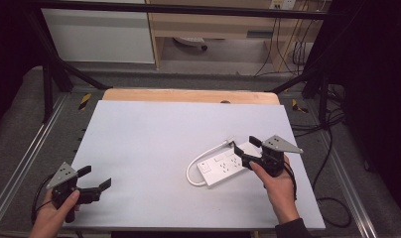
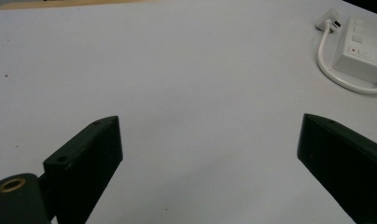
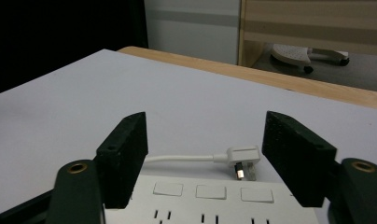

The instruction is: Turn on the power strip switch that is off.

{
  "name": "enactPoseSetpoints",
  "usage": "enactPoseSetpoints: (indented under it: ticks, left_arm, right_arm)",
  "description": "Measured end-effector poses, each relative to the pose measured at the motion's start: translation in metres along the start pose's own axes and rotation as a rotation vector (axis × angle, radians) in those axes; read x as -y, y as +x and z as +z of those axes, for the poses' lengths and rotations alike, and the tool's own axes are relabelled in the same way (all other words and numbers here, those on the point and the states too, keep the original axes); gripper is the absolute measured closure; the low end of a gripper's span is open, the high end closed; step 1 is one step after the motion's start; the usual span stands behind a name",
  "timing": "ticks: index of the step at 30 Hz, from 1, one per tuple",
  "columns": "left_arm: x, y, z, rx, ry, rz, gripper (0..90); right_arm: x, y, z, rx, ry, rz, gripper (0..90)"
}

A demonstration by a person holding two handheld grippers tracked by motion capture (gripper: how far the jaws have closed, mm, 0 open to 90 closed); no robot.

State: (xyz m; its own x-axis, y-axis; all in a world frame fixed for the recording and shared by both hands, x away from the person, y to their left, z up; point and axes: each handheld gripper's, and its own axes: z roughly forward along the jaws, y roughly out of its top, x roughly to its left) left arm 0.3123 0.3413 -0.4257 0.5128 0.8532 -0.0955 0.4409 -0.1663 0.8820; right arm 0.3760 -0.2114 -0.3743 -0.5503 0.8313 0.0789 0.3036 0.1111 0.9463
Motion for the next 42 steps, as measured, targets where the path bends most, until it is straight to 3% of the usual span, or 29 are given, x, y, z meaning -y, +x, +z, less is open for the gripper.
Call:
enactPoseSetpoints:
  ticks: [20,25,42]
  left_arm:
    - [0.0,0.0,0.0,0.004,0.001,0.001,6.3]
    - [0.0,-0.001,0.0,0.006,-0.001,0.0,6.3]
    - [0.0,0.0,0.0,0.006,-0.002,0.002,6.3]
  right_arm:
    - [0.003,0.01,0.02,-0.001,0.011,-0.029,75.5]
    - [0.005,0.012,0.027,-0.021,0.014,-0.03,84.3]
    - [0.014,0.013,0.041,-0.058,0.051,0.036,90.0]
